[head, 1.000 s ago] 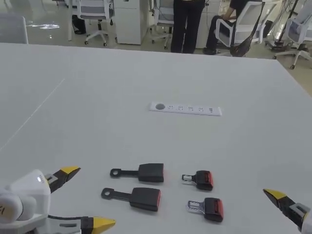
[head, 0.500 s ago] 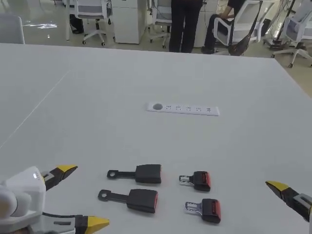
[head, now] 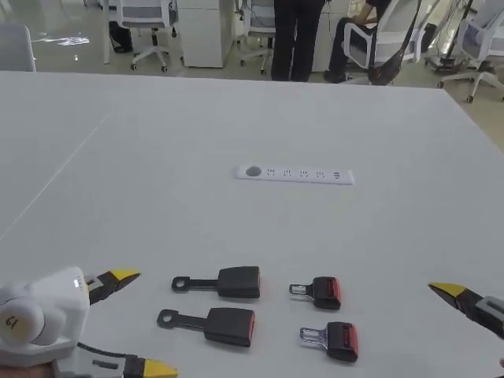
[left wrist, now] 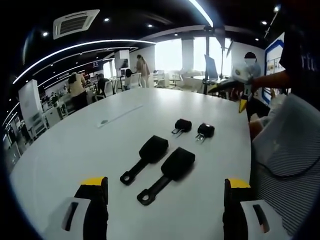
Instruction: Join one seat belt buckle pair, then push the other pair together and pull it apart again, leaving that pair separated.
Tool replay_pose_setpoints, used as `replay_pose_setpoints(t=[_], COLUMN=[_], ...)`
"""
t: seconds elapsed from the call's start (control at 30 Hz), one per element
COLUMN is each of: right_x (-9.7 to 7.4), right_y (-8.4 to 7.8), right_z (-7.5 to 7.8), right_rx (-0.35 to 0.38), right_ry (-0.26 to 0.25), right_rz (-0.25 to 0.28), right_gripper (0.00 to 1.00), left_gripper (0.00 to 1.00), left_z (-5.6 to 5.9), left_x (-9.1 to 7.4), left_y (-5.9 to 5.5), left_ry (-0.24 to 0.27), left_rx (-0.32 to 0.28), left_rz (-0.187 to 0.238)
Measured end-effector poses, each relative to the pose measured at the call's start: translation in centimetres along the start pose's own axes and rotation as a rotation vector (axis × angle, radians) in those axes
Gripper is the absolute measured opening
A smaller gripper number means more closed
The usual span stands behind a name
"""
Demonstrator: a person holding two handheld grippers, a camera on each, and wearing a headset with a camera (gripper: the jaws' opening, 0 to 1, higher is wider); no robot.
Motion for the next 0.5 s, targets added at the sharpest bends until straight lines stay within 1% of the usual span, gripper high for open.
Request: replay_pose_setpoints(t=[0.23, 0.3, 0.33, 0.4, 0.43, 0.5], right_x=[0.6, 0.9, 1.0, 1.3, 1.4, 1.8], right_y=[-0.1, -0.1, -0.1, -0.2, -0.3, -0.3], right_z=[0.0, 0.0, -0.1, -0.2, -0.2, -0.3], right_rx=[-0.049, -0.059, -0.063, -0.081, -0.089, -0.108], right_ry=[0.054, 0.070, 0.077, 0.095, 0.103, 0.120], right_rz=[-0.026, -0.036, -0.040, -0.049, -0.054, -0.066], right_gripper=[0.94, 0.91, 0.90, 0.87, 0.87, 0.85], left_gripper=[0.93, 0.92, 0.91, 0.88, 0.87, 0.84], left_z=[-0.2, 0.1, 0.4, 0.7, 0.6, 0.8], left_x=[1.1, 1.7, 2.0, 2.2, 2.1, 2.7], left_y=[0.3, 0.7, 1.0, 1.1, 0.7, 0.9], left_ry=[-0.052, -0.065, -0.070, -0.083, -0.094, -0.110], left_rx=[0.046, 0.056, 0.059, 0.063, 0.067, 0.079], left_rz=[-0.033, -0.043, -0.048, -0.059, -0.069, -0.087])
Point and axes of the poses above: the centre of the closed fingertips' face, and the gripper's own axes: x roughly forward along the fingers, z roughly to its right, y roughly out of its top, the point moved 3 cm from there along -x, roughly backward along the fingers, and after that the axes turned 1 degree about z, right-handed, at the moved point
